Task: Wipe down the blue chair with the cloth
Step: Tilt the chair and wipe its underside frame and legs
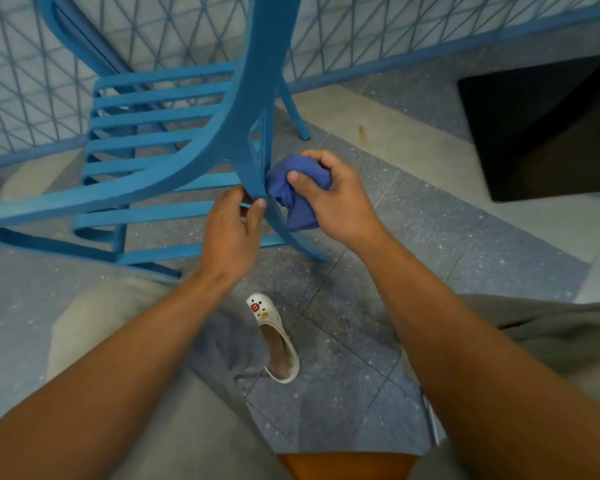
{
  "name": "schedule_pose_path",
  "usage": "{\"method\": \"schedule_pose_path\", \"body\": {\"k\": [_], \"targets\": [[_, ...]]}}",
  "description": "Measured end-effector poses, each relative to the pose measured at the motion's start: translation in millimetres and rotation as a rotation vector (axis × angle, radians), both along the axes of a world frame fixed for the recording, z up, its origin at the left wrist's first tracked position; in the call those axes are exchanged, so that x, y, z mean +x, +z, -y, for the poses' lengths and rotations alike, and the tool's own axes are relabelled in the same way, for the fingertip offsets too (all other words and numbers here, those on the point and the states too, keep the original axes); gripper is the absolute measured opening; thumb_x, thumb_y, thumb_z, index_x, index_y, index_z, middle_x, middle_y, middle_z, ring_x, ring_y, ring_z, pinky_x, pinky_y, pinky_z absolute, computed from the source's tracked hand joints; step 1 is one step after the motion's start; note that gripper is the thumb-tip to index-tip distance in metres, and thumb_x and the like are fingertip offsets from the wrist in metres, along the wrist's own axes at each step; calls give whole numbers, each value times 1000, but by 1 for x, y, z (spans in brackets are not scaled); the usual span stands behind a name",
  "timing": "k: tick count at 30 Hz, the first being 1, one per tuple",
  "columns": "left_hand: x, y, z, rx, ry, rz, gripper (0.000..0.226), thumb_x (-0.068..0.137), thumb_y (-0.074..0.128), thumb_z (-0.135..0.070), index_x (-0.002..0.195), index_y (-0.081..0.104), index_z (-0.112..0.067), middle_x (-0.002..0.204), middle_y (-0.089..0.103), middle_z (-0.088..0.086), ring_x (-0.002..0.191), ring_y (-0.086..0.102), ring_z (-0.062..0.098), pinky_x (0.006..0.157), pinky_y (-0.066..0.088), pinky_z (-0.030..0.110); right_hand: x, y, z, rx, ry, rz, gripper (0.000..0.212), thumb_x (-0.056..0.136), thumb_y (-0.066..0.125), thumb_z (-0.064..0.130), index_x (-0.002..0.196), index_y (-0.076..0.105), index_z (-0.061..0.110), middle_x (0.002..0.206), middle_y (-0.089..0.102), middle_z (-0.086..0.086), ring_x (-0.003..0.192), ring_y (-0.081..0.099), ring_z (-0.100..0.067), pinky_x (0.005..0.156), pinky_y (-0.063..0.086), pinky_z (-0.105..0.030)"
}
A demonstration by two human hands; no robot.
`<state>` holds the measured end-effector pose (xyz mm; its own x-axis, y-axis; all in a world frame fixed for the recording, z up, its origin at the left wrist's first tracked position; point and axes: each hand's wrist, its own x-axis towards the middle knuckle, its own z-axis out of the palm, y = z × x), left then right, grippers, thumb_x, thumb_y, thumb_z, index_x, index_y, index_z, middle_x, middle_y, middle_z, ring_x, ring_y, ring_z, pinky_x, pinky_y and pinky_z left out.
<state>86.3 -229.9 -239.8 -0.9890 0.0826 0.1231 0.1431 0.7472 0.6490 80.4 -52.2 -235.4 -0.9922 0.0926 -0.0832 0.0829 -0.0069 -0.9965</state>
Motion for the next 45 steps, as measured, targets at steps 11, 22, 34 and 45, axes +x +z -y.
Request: {"method": "schedule_pose_path", "body": {"k": [11, 22, 34, 45], "targets": [[-4, 4, 6, -127, -67, 18, 16, 104, 51, -18, 103, 64, -8, 96, 58, 3, 89, 58, 22, 78, 47, 35, 0, -32, 26, 128, 75, 99, 12, 96, 64, 13, 105, 72, 16, 96, 73, -2, 89, 69, -16, 82, 58, -40], [12, 24, -6, 14, -40, 21, 22, 105, 47, -24, 120, 60, -15, 109, 60, 5, 94, 59, 9, 78, 51, 20, 11, -30, 29, 78, 90, 58, 11, 96, 64, 11, 103, 71, 15, 98, 72, -3, 89, 68, -14, 82, 56, -34], [37, 73, -10, -10, 75, -384, 19, 93, 68, -18, 108, 72, -6, 97, 70, 1, 88, 64, 12, 79, 52, 25, 15, 1, 30, 82, 37, -51, 26, 94, 66, 13, 120, 71, 15, 113, 66, -4, 104, 66, -13, 97, 53, -40], [-1, 101, -13, -30, 13, -611, 28, 98, 64, -8, 124, 67, -1, 111, 64, 16, 105, 53, 4, 91, 44, 13, 16, 14, 37, 51, -26, -95, 23, 97, 63, 14, 119, 70, 14, 113, 66, -5, 105, 65, -13, 97, 52, -41]]}}
